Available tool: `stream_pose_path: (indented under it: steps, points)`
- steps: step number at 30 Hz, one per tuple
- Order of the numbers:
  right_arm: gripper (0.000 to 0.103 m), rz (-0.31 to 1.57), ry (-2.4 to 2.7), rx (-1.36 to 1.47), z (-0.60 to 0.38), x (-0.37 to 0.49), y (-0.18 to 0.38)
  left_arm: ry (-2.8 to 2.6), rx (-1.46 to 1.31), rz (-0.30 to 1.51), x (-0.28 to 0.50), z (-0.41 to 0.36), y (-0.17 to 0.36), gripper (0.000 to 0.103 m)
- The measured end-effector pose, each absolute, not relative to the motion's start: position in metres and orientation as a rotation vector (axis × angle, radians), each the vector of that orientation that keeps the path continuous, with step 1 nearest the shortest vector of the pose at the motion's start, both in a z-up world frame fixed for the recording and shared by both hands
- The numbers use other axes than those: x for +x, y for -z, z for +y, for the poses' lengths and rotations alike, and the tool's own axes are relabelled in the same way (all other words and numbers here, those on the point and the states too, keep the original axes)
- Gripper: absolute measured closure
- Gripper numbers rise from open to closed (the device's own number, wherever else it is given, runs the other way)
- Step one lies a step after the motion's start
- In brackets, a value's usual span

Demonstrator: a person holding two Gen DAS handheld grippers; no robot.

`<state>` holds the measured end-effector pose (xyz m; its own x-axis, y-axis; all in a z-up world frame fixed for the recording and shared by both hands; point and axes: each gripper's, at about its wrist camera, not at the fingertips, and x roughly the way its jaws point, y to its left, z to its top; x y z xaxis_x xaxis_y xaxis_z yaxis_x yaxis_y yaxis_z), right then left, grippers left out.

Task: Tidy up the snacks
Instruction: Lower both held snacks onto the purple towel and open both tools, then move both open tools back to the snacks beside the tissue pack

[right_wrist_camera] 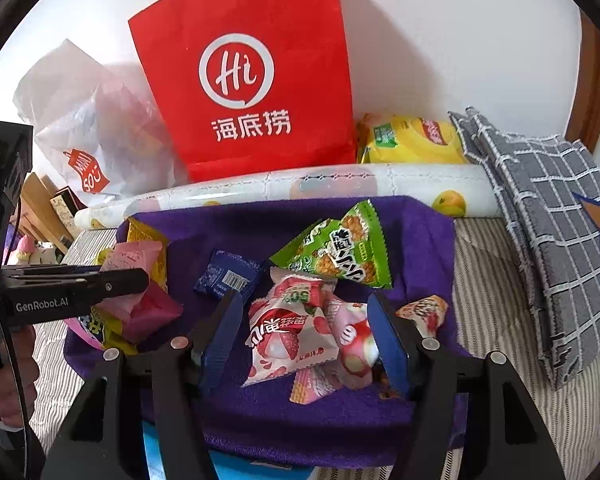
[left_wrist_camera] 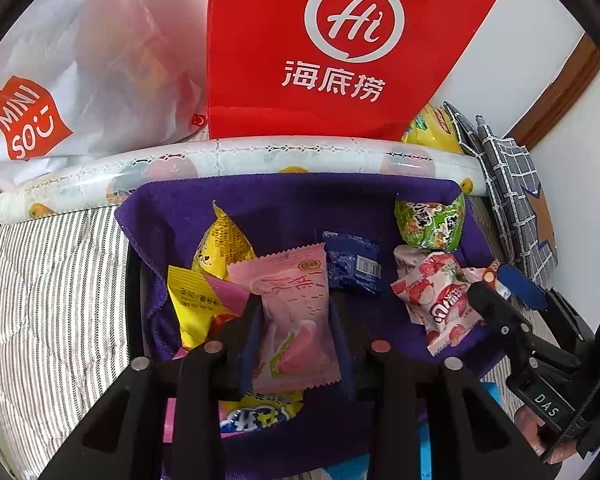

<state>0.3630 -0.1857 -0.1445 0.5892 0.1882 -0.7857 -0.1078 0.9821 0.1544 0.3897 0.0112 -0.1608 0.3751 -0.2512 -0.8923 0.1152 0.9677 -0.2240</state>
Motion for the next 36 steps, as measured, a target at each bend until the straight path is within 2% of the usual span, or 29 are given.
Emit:
stream_pose_path:
  steps: [7,17,21,24,36]
  points:
    - [0.039,0.878,-0.135,0.105,-0.195,0.345,0.119,0.259,-0.139,1.131,0.381,0.011,0.141,0.058]
    - [0.038,0.840,-0.035,0.106,-0.223,0.286,0.083,0.297,-0.121,1.040,0.352,0.003,0.095,0.050]
    - [0.032,0.835,-0.018,0.098,-0.231,0.259,0.076,0.305,-0.115,1.009,0.330,0.001,0.081,0.048]
    - [0.028,0.849,-0.026,0.107,-0.235,0.235,0.084,0.299,-0.103,1.002,0.311,0.003,0.078,0.048]
    - [0.028,1.002,-0.094,0.173,-0.234,0.180,0.147,0.200,-0.112,1.017,0.236,0.032,0.092,0.048]
